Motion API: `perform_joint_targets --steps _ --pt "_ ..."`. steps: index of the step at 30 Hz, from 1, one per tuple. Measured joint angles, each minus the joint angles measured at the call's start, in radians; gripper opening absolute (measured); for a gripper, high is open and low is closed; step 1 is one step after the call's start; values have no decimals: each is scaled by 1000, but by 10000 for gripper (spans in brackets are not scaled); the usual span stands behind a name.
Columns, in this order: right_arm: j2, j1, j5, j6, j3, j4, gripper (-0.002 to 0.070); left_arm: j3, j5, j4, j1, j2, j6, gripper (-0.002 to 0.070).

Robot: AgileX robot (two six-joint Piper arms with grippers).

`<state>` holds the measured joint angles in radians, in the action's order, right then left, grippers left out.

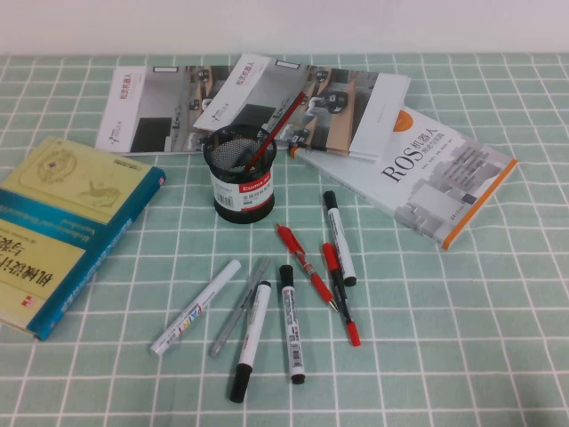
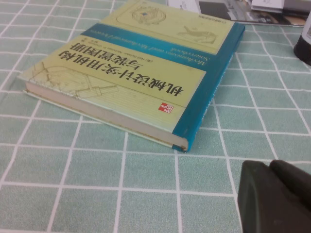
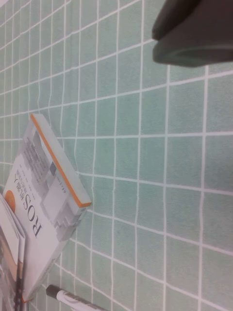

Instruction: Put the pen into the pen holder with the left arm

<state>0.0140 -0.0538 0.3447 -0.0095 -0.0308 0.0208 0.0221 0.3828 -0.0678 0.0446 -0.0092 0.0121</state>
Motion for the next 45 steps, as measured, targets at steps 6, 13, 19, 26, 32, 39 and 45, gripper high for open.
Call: perform_joint_targets --steps 6,13,19,26,32,39,45 --pt "0 0 0 0 0 0 -20 0 -11 0 0 0 0 0" --pt "0 0 0 0 0 0 -20 0 -15 0 0 0 0 0" --pt "0 0 0 0 0 0 -20 0 -17 0 0 0 0 0" --pt "0 0 0 0 0 0 -20 2 -31 0 0 0 0 0" --pt "0 0 0 0 0 0 -20 6 -93 -62 0 0 0 0" --pt "0 0 0 0 0 0 -20 6 -196 -185 0 0 -3 0" --pt "0 0 0 0 0 0 -20 6 -286 -280 0 0 -3 0"
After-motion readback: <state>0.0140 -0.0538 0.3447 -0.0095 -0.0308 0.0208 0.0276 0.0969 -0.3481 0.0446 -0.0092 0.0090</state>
